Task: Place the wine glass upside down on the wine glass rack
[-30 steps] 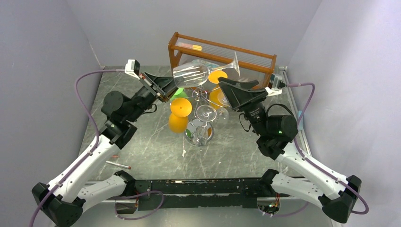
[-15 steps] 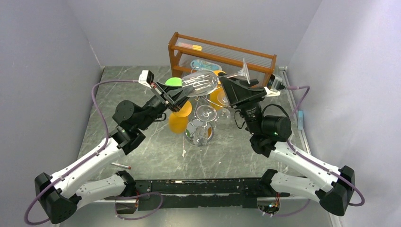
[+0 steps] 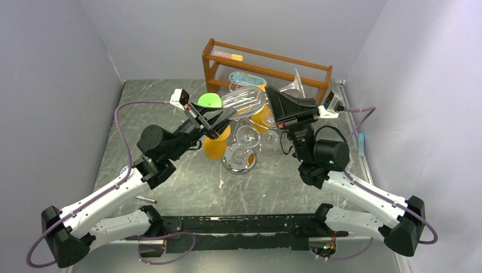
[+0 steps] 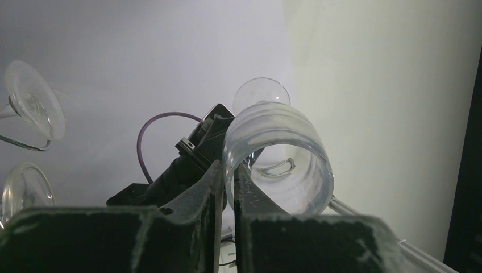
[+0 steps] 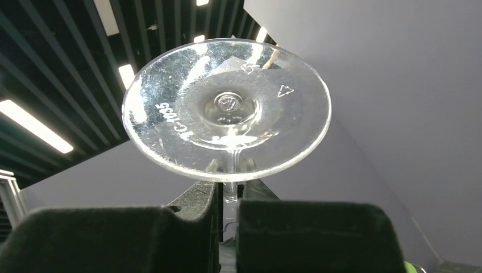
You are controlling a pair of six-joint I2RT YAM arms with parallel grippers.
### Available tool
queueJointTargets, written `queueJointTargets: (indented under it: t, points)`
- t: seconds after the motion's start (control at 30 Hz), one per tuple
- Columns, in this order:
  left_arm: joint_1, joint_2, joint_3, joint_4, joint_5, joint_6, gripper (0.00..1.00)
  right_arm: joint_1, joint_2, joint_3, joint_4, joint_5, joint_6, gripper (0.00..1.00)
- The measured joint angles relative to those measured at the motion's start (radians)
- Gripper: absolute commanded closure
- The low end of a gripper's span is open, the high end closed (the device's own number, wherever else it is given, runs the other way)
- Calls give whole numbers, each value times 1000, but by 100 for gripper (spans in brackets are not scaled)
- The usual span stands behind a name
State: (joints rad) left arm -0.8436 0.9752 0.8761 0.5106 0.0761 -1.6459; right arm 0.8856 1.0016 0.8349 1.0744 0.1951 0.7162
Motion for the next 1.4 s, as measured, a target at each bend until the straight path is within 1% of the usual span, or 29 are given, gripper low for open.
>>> queueJointTargets:
  t: [0.1, 0.27, 0.37, 0.47, 0.57, 0.6, 0.73, 0.87, 0.93, 1.03, 1.13, 1.23, 1.4]
  points:
    - [-2, -13, 0, -15, -2, 0, 75, 6, 3, 6, -3, 2, 1, 100]
    - [-4, -42, 13, -60, -7, 21, 40, 16, -1, 23, -14, -6, 9, 100]
    - [-4, -69, 32, -110, -14, 53, 26, 18, -16, 29, -39, -7, 18, 100]
    - [-5, -93, 75, -187, -20, 126, 15, 19, -43, 29, -74, -3, 30, 100]
    - [-5, -118, 146, -301, -21, 232, 5, 19, -78, 29, -119, 7, 42, 100]
    - [-4, -132, 166, -334, -23, 271, 3, 19, -92, 30, -143, 7, 43, 100]
    - [-5, -200, 248, -502, -30, 483, 3, 19, -130, 89, -332, -26, 38, 100]
    - [-5, -221, 419, -710, -71, 690, 3, 19, -172, 155, -538, -114, 11, 100]
    - [-5, -234, 488, -774, -76, 775, 3, 19, -201, 162, -628, -179, -13, 100]
    - [-5, -255, 557, -820, -58, 857, 3, 19, -228, 163, -748, -309, -71, 100]
    - [-5, -248, 594, -844, -13, 892, 3, 19, -232, 159, -829, -425, -135, 100]
    - [-5, -223, 586, -856, 43, 881, 3, 19, -232, 148, -903, -532, -209, 100]
    - [-5, -182, 475, -817, 174, 790, 3, 19, -238, 137, -1003, -715, -346, 100]
